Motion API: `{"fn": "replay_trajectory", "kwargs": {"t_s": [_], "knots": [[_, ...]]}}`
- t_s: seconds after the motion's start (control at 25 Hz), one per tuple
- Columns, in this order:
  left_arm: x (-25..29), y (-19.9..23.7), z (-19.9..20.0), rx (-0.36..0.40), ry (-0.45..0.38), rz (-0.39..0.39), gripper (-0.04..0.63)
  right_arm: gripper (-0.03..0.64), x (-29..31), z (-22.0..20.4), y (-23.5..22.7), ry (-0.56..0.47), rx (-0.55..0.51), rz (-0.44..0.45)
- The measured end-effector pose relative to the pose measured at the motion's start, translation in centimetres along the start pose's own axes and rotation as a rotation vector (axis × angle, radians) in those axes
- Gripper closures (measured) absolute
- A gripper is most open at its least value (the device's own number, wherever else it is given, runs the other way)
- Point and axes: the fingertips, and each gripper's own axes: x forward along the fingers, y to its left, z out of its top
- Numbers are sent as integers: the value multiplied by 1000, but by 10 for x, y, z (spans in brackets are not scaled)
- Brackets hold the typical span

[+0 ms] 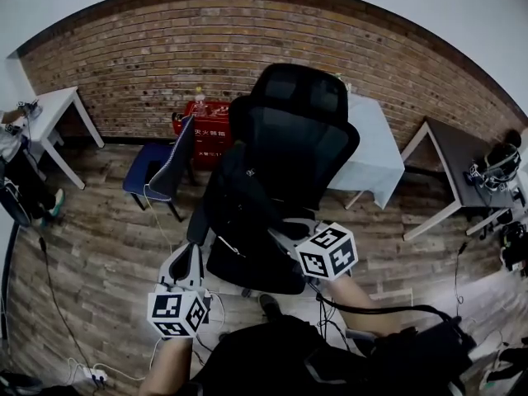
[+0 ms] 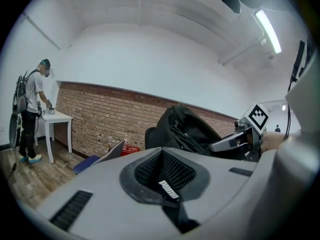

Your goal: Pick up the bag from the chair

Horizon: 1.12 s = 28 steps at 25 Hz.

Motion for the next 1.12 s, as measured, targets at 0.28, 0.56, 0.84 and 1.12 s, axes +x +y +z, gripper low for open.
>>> {"fn": "replay_trajectory", "kwargs": {"t_s": [0.28,0.56,0.84,1.12], "knots": [[3,-4,1,-5,-6,31,583,546,-10,0,-10,-18,9,-26],[8,-12,4,-15,-9,32,583,546,-11,-2,-16,-14,-14,-22],[13,-10,2,-23,-7,35,584,546,-7,1,-16,-19,-28,-15],[16,-6,5,-21,-36,41,583,546,-5,3,-21,-29,-38,-27]]}}
